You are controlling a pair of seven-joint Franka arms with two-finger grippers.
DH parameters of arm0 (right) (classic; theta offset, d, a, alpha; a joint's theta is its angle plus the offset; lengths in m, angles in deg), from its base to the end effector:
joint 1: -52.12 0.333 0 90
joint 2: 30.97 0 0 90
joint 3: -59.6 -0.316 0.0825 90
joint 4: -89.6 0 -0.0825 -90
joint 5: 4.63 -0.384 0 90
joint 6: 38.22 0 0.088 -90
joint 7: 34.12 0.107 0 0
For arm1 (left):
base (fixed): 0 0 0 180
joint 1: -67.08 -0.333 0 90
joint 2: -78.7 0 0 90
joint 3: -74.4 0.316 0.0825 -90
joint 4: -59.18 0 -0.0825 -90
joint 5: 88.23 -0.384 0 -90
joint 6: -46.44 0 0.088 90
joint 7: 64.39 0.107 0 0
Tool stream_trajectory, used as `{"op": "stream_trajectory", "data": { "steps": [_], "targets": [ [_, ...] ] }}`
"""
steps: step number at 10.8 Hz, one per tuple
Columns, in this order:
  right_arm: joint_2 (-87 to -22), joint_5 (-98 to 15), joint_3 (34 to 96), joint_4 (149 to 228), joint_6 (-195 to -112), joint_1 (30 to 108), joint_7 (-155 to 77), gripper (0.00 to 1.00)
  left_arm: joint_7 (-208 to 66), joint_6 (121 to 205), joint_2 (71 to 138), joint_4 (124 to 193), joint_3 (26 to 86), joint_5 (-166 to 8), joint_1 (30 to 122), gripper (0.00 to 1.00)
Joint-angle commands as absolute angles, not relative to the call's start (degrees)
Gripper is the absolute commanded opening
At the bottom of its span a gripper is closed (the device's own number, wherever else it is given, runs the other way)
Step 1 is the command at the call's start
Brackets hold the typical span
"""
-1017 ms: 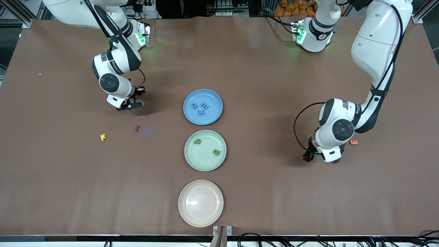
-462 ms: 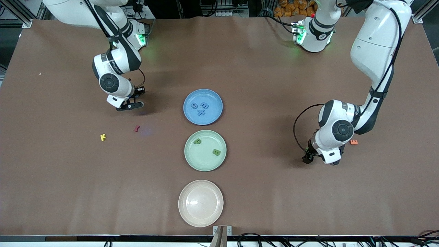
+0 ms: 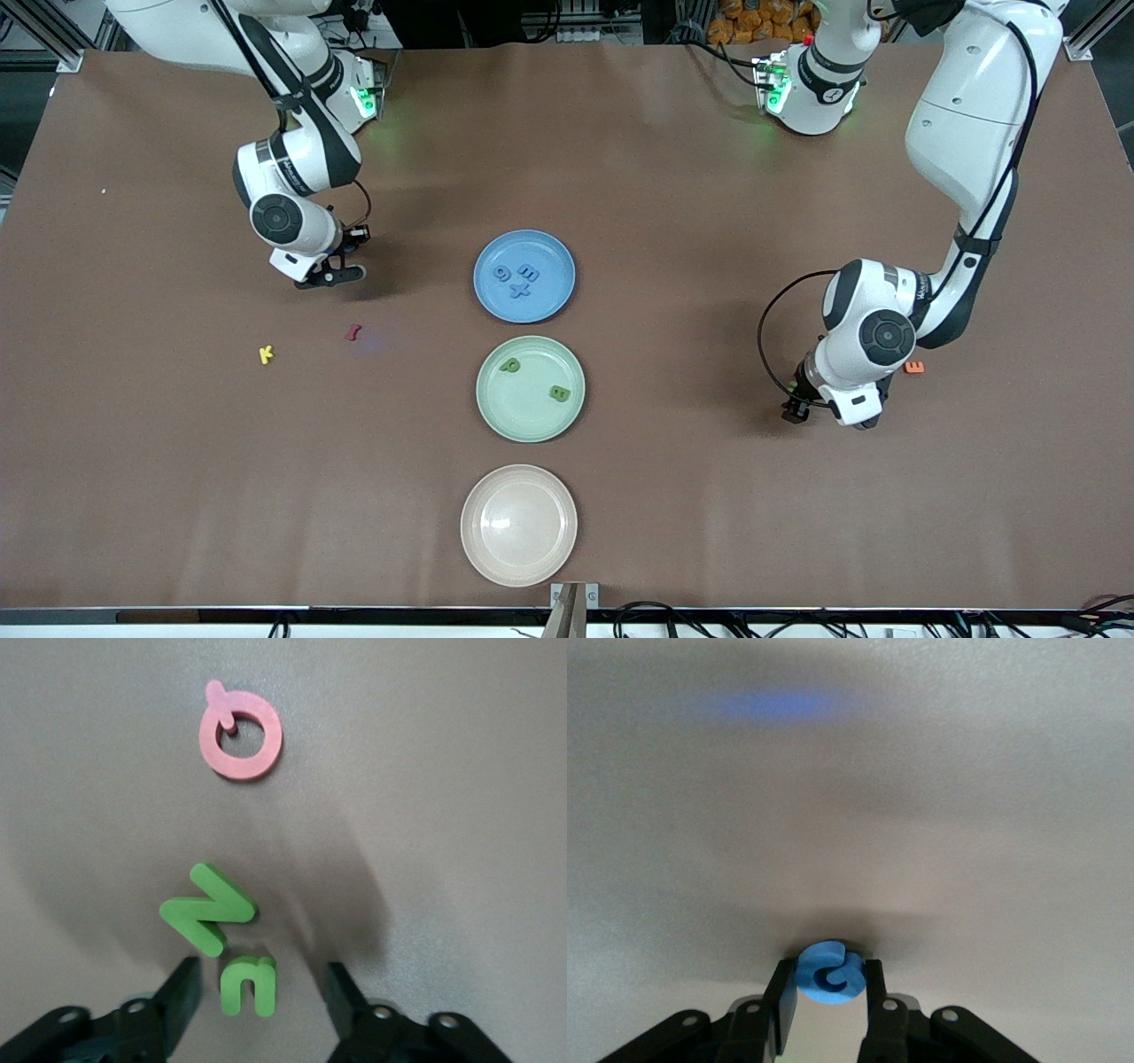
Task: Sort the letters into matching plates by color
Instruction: 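Carry the G to the blue plate while the left gripper carries the u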
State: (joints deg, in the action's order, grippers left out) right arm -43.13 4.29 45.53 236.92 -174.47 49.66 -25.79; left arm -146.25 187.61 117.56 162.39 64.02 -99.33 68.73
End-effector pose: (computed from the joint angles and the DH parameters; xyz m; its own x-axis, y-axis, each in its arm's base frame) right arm 0.3898 0.0852 0.1634 0.9091 0.1687 -0.3809 0.2065 -0.9766 0.0604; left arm 0.6387 -0.1287 0.1730 0.4475 0.8942 0.0078 0.8943 -0.4476 -0.0008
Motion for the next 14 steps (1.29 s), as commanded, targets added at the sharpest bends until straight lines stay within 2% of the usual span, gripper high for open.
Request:
{"op": "stream_trajectory", "data": {
  "steps": [1, 3, 9, 14],
  "targets": [
    [-43.36, 4.07, 45.28, 235.59, -172.52, 48.60, -26.56, 0.19, -146.75, 187.94, 118.34, 162.10, 64.20, -100.09, 68.57, 0.00],
    [-43.28, 3.98, 45.27, 235.15, -172.08, 48.60, -26.39, 0.17, -146.75, 187.94, 117.90, 162.10, 64.20, -100.09, 68.31, 0.00],
    [-42.92, -3.38, 44.05, 226.63, -162.24, 50.18, -26.12, 0.13, -149.89, 187.94, 115.97, 162.01, 63.24, -99.83, 70.15, 0.00],
    [-43.10, -12.27, 44.13, 220.13, -162.50, 60.00, -19.21, 0.12, -158.50, 187.94, 114.74, 160.25, 63.15, -99.57, 76.64, 0.00]
  ]
}}
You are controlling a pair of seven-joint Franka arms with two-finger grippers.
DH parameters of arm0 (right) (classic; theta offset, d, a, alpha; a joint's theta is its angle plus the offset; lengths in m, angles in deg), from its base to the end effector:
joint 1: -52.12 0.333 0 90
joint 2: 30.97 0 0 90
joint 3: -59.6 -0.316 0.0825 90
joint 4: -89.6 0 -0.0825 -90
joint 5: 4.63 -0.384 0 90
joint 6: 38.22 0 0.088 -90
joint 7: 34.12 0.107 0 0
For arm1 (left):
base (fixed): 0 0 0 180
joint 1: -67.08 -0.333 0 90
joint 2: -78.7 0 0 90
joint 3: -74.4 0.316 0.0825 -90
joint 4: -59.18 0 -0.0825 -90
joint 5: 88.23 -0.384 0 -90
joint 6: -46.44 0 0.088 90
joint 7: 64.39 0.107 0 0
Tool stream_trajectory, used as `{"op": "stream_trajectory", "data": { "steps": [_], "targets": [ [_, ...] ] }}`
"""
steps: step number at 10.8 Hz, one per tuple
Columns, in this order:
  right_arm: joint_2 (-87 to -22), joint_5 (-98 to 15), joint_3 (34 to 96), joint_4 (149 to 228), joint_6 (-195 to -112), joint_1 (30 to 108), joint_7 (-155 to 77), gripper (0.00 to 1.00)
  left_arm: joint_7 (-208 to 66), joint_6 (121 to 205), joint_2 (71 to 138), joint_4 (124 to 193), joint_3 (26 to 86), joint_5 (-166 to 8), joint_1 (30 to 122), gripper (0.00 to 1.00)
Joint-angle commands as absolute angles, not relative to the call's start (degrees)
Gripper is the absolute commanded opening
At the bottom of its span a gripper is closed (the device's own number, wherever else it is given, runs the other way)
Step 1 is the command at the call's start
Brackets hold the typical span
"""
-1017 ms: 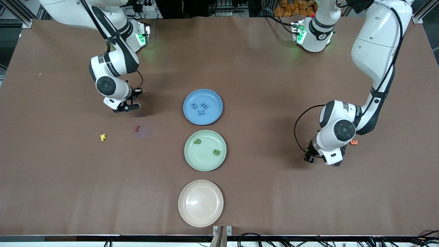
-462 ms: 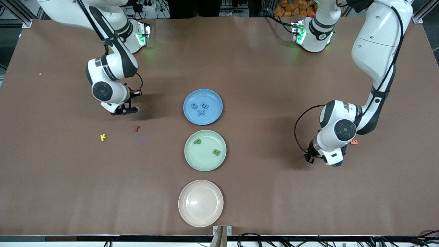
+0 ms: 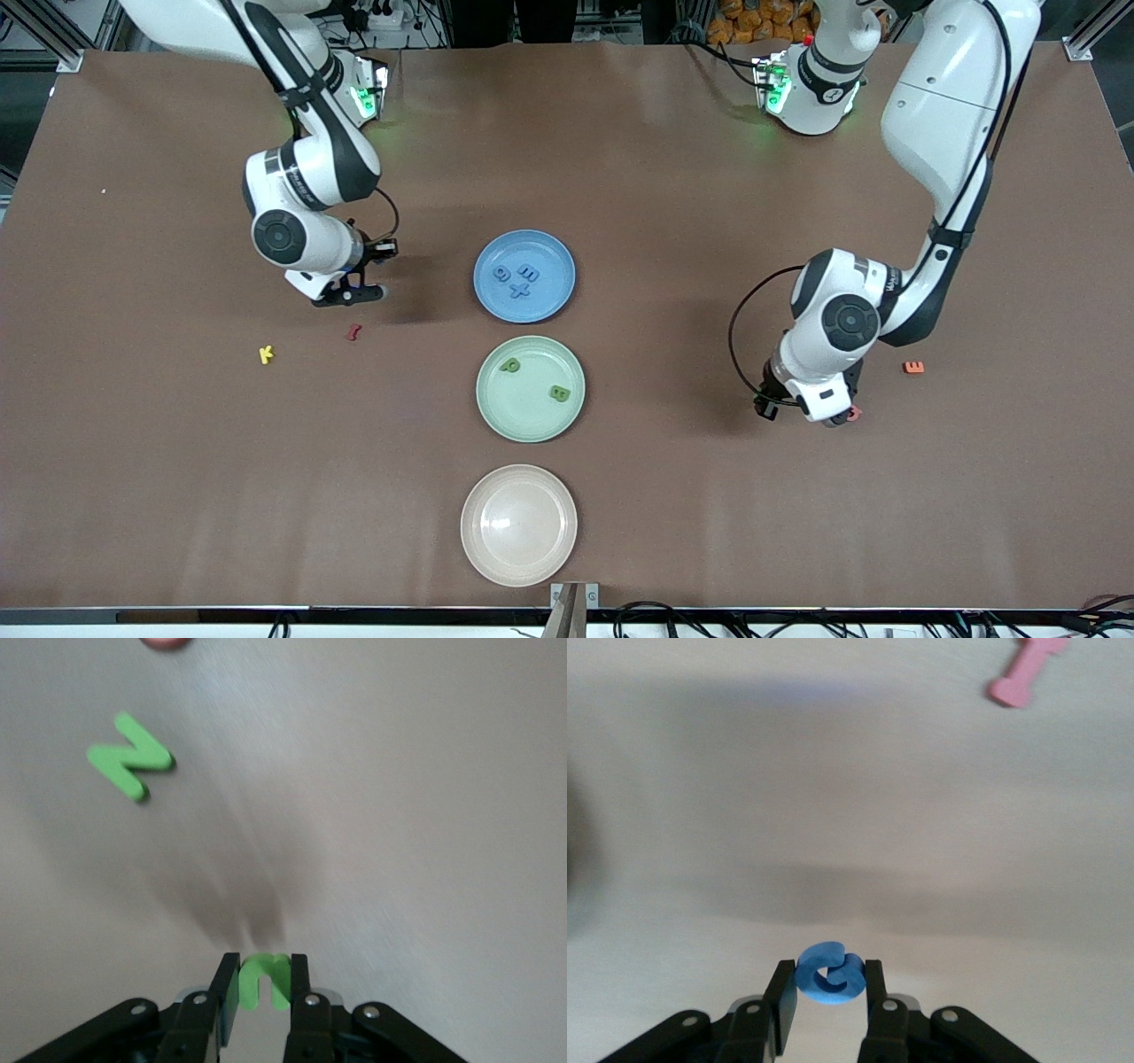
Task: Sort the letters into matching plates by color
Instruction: 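Carry the G to the blue plate while the left gripper carries the u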
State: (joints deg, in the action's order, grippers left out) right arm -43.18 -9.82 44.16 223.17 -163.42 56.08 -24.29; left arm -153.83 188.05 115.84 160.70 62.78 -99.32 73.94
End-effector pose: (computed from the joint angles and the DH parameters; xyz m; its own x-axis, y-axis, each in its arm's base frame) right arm 0.4481 0.1648 0.2262 0.9262 0.1071 -0.3615 0.0968 -0.9942 -0.0464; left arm 0.6360 -0.2010 0.2065 0.4219 0.9066 0.0089 0.9042 -0.4215 0.0695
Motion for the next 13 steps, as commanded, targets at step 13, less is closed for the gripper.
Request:
{"op": "stream_trajectory", "data": {
  "steps": [13],
  "targets": [
    [-57.50, -16.06, 44.13, 203.34, -169.09, 76.81, 8.58, 0.16, -182.07, 187.94, 108.85, 156.12, 57.09, -100.18, 90.63, 0.00]
  ]
}}
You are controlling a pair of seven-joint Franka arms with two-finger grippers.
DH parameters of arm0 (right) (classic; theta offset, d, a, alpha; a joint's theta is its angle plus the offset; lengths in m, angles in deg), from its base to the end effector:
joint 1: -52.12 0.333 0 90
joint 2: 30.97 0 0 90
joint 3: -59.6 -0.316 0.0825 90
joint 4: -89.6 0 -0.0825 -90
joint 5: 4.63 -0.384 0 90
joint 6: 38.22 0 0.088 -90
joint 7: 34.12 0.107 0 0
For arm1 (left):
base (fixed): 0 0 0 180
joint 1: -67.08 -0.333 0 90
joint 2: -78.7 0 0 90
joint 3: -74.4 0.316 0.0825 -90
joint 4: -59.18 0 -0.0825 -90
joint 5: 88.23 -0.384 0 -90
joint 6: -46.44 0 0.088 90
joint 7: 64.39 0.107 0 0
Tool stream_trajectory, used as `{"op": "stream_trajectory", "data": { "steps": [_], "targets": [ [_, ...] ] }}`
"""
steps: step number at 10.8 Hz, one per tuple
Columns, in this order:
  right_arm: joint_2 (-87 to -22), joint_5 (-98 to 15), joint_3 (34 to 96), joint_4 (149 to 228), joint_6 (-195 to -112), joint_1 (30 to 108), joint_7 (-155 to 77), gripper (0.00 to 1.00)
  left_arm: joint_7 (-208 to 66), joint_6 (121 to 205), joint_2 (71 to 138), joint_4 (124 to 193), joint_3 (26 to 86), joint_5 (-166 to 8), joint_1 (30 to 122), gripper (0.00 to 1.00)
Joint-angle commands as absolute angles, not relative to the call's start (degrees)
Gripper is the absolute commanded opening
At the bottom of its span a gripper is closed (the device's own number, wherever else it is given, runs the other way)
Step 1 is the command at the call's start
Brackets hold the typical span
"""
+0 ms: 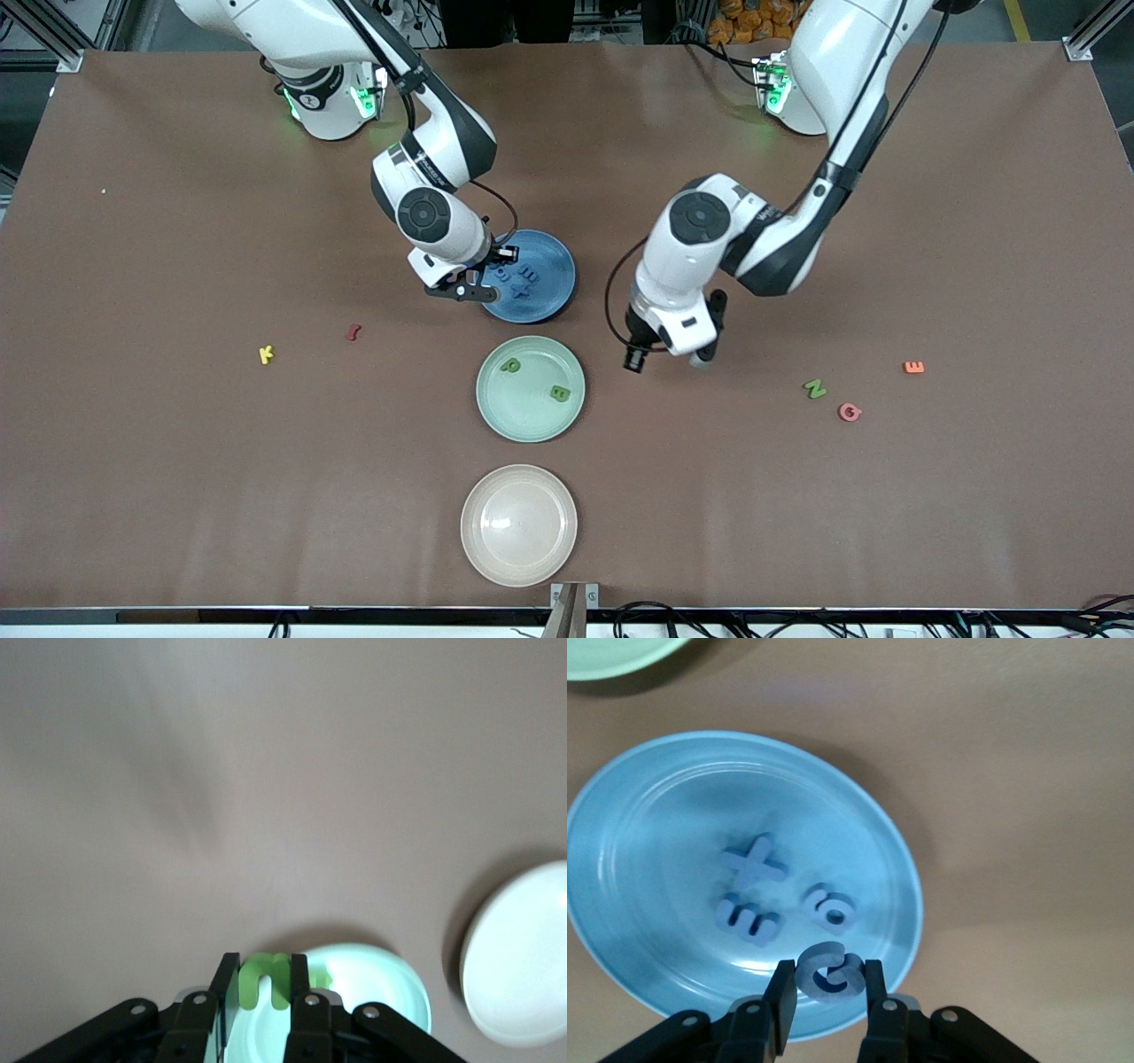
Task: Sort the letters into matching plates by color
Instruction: 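Release the G on the blue plate while the left gripper drops the u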
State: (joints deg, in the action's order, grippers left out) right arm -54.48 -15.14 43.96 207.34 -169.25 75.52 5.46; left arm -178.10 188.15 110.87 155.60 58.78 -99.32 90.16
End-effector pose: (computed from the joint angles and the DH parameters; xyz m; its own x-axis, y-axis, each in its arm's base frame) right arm 0.4456 0.3650 0.2302 0.9492 -0.1401 -0.2819 -0.1615 -0.9854 -0.0539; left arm 0.5612 -0.4186 0.3094 0.3427 0.9350 -0.0917 0.9201 -0.3143 0.2339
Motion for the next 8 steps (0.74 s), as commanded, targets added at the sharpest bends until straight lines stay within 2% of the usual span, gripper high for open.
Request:
{"op": "stream_trajectory", "data": {
  "steps": [1, 2, 3, 4, 8],
  "targets": [
    [-57.95, -16.06, 44.13, 202.72, -169.09, 76.99, 9.11, 0.36, -182.43, 187.94, 108.67, 154.99, 56.82, -100.27, 90.98, 0.00],
    [-57.87, -15.97, 44.13, 202.80, -169.00, 76.56, 9.03, 0.75, -182.78, 187.94, 108.76, 153.76, 56.82, -100.18, 91.77, 0.00],
    [-57.52, -15.88, 44.05, 202.89, -168.56, 76.20, 8.60, 0.83, -182.78, 187.94, 109.11, 152.62, 56.82, -100.10, 92.73, 0.00],
    [-56.82, -15.88, 44.04, 203.06, -168.04, 75.85, 8.59, 0.99, -183.22, 187.94, 109.37, 151.65, 56.90, -100.09, 93.61, 0.00],
    [-50.68, -15.88, 42.91, 203.24, -161.02, 70.95, 7.89, 1.00, -183.13, 189.34, 111.30, 148.74, 57.43, -100.18, 95.81, 0.00]
  ]
}}
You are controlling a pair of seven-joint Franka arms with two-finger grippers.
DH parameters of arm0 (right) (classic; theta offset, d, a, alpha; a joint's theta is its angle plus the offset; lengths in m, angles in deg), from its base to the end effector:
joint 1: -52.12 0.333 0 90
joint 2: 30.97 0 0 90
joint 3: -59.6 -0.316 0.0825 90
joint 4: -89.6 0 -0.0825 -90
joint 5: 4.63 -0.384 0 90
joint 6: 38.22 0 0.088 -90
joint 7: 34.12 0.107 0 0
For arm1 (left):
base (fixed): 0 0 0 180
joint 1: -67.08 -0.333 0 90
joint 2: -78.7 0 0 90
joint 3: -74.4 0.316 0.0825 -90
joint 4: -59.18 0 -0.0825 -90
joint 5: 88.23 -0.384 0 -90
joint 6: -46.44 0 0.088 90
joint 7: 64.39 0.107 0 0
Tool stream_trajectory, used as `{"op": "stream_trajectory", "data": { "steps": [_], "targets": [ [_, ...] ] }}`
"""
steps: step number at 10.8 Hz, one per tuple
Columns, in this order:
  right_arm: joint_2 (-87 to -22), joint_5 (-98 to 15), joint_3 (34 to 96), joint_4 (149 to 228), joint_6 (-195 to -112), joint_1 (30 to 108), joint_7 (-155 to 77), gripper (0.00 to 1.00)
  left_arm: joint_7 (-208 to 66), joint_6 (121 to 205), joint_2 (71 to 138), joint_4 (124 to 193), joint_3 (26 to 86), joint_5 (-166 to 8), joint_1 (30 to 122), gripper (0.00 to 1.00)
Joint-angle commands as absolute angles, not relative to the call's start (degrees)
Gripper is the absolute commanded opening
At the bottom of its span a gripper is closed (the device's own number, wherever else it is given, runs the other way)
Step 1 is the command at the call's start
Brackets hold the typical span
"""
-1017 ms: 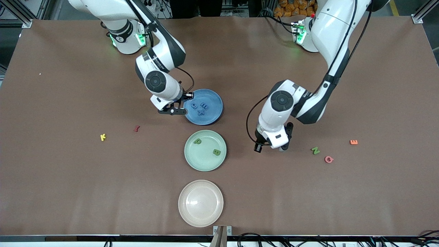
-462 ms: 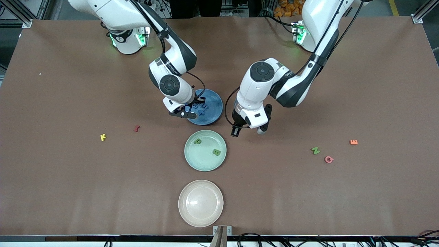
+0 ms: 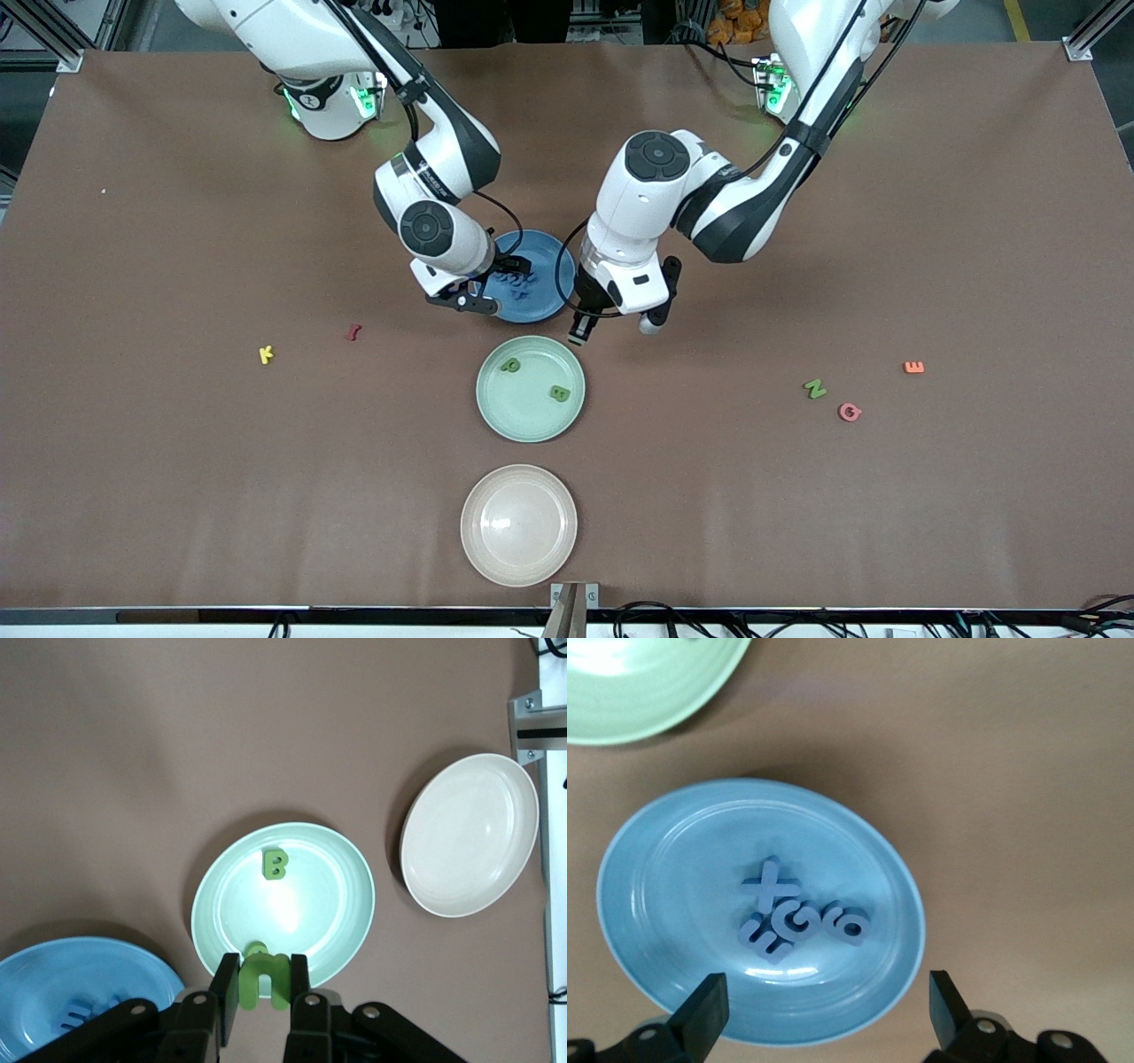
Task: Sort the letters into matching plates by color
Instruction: 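Release the G on the blue plate while the left gripper drops the u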
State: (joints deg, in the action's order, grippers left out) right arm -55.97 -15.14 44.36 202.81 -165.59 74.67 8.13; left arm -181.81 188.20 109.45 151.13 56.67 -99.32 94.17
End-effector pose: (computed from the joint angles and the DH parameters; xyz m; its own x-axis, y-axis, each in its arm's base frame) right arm 0.4682 0.3654 0.2412 0.9334 -0.1990 -0.2986 -0.2212 -0.9743 -0.0420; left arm 0.5328 -0.4809 0.3668 0.3760 0.9136 -0.1546 0.8945 -0.3143 0.3179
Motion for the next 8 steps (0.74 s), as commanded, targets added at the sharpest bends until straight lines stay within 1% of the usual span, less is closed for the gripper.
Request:
{"op": "stream_trajectory", "data": {
  "steps": [1, 2, 3, 4, 7, 8],
  "targets": [
    [-48.31, -15.88, 42.03, 203.15, -160.13, 69.71, 7.72, 1.00, -183.13, 189.87, 111.39, 148.74, 57.43, -100.18, 96.17, 0.00],
    [-46.02, -15.88, 41.67, 203.15, -159.86, 68.57, 7.63, 1.00, -182.87, 190.05, 111.40, 148.65, 57.43, -100.18, 96.52, 0.00],
    [-43.65, -15.88, 40.80, 202.98, -158.29, 66.81, 7.54, 1.00, -182.69, 190.05, 111.92, 147.78, 57.43, -100.18, 96.70, 0.42],
    [-41.02, -15.88, 39.75, 203.06, -156.89, 64.45, 7.19, 1.00, -182.35, 190.05, 112.53, 147.07, 57.52, -100.53, 96.87, 0.99],
    [-34.95, -15.79, 39.47, 202.71, -150.65, 58.99, -5.60, 1.00, -182.96, 189.70, 112.36, 147.24, 57.43, -103.43, 96.53, 1.00],
    [-32.05, -15.79, 39.56, 202.71, -148.37, 56.97, -8.52, 1.00, -183.04, 189.35, 112.19, 147.68, 57.52, -103.52, 95.65, 1.00]
  ]
}}
